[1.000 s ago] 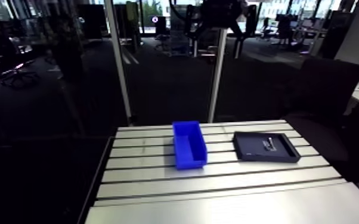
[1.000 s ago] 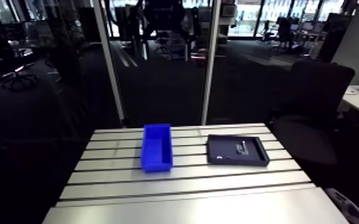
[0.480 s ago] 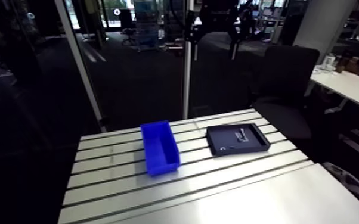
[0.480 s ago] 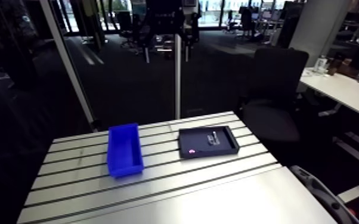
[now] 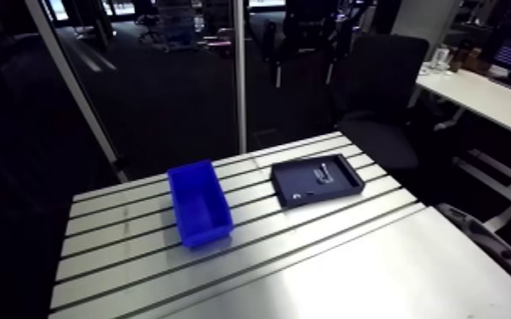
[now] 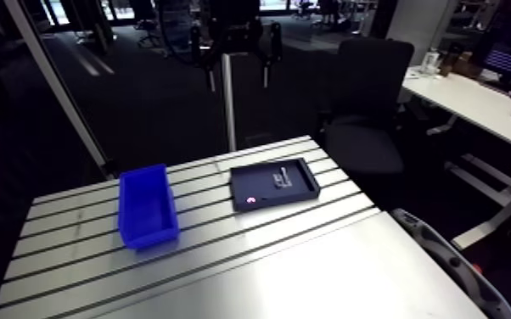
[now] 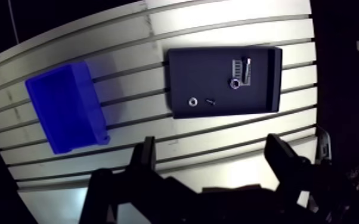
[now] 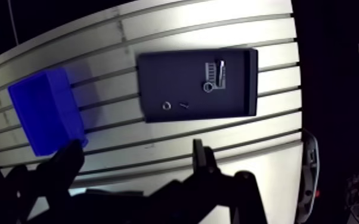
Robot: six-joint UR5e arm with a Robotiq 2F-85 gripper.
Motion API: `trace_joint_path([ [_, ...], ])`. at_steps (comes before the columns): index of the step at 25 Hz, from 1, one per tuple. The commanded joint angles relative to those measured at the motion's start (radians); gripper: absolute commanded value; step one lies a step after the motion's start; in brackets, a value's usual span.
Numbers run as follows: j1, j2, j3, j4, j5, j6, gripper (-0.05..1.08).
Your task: Pick up the M10 bolt from the tray and put it into the blue bin.
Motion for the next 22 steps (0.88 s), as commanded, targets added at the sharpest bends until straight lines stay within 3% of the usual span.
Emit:
trace_joint_path([
  [1,-0.025,0.073,0.005,-0.059,-0.001,-0.003,0.01],
  [10,-0.05,0.149,0.016,-0.121,-0.002,-0.003,0.01],
  [22,-0.104,0.188,0.053,-0.17,-0.004,-0.065,0.01],
])
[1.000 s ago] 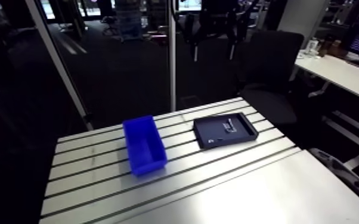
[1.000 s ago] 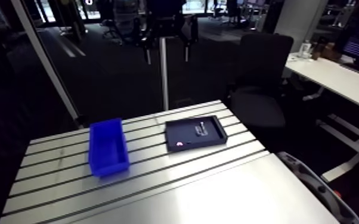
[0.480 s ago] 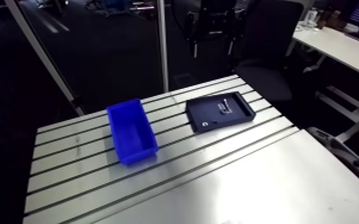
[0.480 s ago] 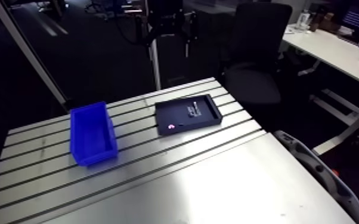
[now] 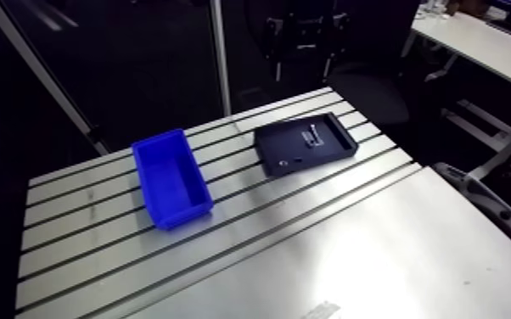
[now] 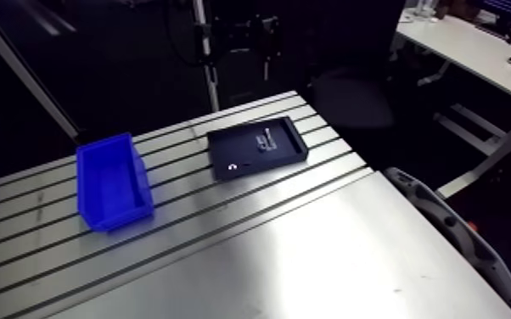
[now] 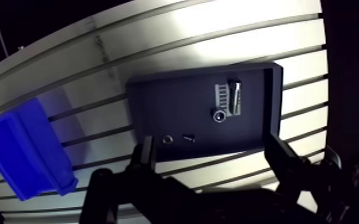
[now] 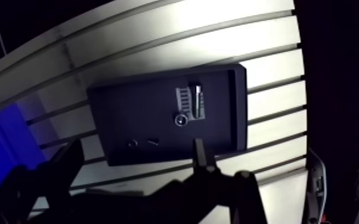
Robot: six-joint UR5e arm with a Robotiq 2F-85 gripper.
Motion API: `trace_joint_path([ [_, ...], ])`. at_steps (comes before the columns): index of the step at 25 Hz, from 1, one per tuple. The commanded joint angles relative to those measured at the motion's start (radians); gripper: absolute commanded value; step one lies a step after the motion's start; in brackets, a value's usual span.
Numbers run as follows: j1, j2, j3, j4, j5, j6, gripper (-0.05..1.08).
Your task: Pick up the M10 bolt from the tray and put it into the blue bin.
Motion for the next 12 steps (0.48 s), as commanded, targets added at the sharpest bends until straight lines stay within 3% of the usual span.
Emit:
trace_joint_path([
  [1,-0.037,0.02,0.022,-0.029,-0.001,-0.052,0.01],
  [7,-0.063,0.04,0.038,-0.054,-0.001,-0.071,0.01],
  [9,-0.072,0.041,0.052,-0.079,-0.02,-0.09,0.01],
  [12,-0.079,0.041,0.075,-0.103,-0.026,-0.092,0.01],
])
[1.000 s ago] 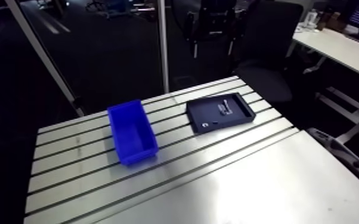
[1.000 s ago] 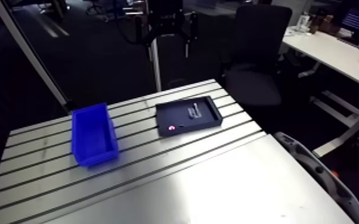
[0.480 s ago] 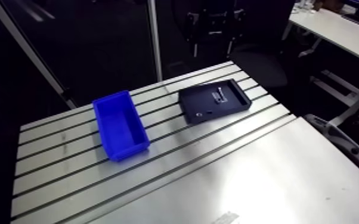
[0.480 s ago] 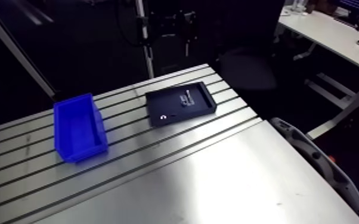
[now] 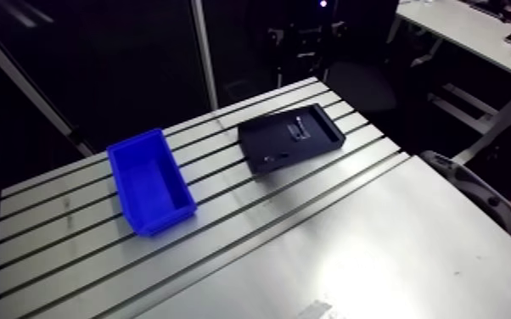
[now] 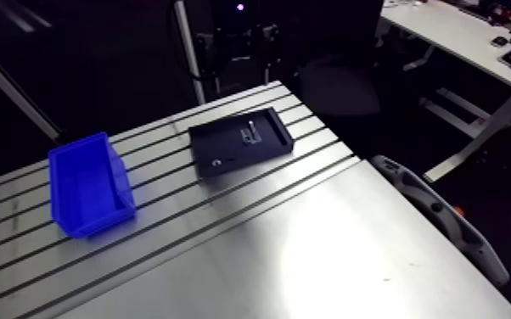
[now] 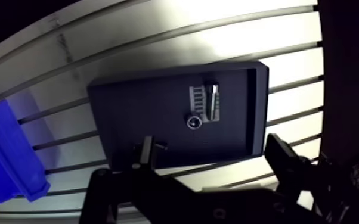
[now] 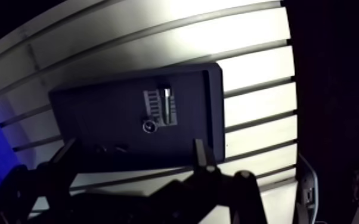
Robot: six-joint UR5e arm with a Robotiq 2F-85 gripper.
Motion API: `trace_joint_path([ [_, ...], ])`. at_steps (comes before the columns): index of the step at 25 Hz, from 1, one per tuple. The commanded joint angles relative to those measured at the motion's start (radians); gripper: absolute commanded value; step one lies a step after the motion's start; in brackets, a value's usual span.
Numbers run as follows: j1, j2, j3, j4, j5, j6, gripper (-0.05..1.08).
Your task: Pick up the M10 bolt from the tray and put it into the blue bin.
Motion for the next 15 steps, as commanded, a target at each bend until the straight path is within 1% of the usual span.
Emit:
trace_joint_path([
  [1,-0.018,0.01,0.038,-0.05,-0.017,-0.021,0.01],
  [7,-0.023,0.022,0.068,-0.079,-0.017,-0.021,0.01],
  [11,-0.021,0.038,0.073,-0.096,-0.017,-0.019,0.02],
  [15,-0.018,0.048,0.076,-0.101,-0.016,-0.021,0.08],
])
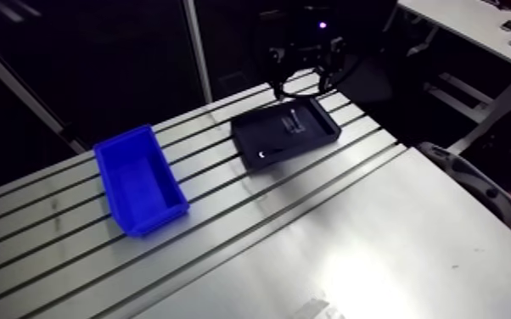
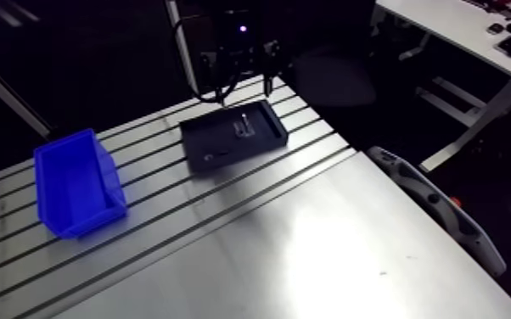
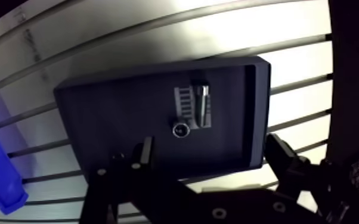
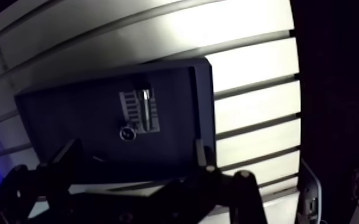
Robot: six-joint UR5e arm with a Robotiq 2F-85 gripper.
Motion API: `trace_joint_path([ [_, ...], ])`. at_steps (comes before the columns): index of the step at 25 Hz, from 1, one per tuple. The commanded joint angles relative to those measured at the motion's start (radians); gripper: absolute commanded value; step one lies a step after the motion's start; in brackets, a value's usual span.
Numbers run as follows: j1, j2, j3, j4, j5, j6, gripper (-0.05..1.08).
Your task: Pick up the M10 bolt from the tray and put it into the blue bin.
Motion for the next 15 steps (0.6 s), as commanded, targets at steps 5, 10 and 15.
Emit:
trace_joint_path([
  [5,0.005,0.033,0.009,-0.026,0.001,-0.001,0.22],
  [10,0.006,0.047,0.008,-0.038,0.001,-0.009,0.31],
  [15,0.005,0.062,0.005,-0.048,0.001,-0.009,0.35],
])
